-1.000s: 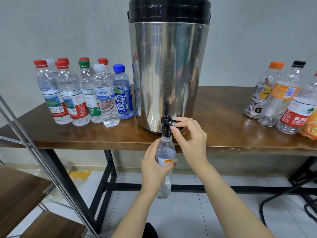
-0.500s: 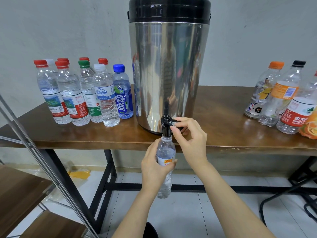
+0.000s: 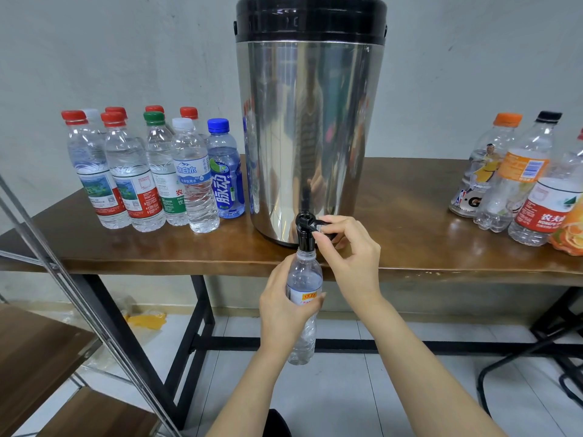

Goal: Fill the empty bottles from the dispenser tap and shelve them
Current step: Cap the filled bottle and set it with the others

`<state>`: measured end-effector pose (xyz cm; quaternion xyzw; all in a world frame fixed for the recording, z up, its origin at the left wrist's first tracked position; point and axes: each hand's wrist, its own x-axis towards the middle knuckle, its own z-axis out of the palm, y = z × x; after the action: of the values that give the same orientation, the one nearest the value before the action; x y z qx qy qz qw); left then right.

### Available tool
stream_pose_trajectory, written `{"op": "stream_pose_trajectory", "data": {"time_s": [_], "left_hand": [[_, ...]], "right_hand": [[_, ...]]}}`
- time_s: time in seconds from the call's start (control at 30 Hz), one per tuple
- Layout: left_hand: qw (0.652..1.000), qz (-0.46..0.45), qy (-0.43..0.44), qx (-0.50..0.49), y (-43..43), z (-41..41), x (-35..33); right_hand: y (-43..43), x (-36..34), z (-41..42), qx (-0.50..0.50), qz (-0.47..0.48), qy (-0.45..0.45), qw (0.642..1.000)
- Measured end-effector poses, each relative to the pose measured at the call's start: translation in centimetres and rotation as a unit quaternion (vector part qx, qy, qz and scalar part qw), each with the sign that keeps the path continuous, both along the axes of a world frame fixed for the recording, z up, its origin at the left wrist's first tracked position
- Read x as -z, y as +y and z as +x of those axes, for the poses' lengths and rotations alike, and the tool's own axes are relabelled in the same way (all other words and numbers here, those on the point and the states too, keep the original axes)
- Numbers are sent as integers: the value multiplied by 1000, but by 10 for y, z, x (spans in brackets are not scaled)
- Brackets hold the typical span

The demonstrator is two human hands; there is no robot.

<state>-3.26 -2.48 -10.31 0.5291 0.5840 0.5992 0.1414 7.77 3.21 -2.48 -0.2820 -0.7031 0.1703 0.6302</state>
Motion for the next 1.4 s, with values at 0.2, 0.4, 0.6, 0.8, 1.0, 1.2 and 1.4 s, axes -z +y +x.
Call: {"op": "stream_pose_trajectory", "data": {"time_s": [0.2, 0.4, 0.6, 0.8, 1.0, 1.2, 1.4], "left_hand": [[1000, 2, -4, 6, 0, -1, 0], [1000, 0, -7, 8, 0, -1, 0], [1000, -3, -7, 7, 0, 0, 0], [1000, 0, -7, 10, -1, 0, 0], [1000, 4, -5, 7, -1, 0, 0], [1000, -1, -4, 6, 0, -1, 3], [1000, 0, -8, 9, 0, -2, 1]], "right_hand": [[1, 1, 0, 1, 4, -1, 1000], [1, 1, 0, 0, -1, 5, 1000], [1, 1, 0, 1, 4, 0, 1000], [2, 2, 0, -1, 3, 0, 1000], [3, 3, -1, -5, -1, 6, 1000], [1, 2, -1, -4, 3, 8, 1000], [2, 3, -1, -8, -5, 6, 1000]]}}
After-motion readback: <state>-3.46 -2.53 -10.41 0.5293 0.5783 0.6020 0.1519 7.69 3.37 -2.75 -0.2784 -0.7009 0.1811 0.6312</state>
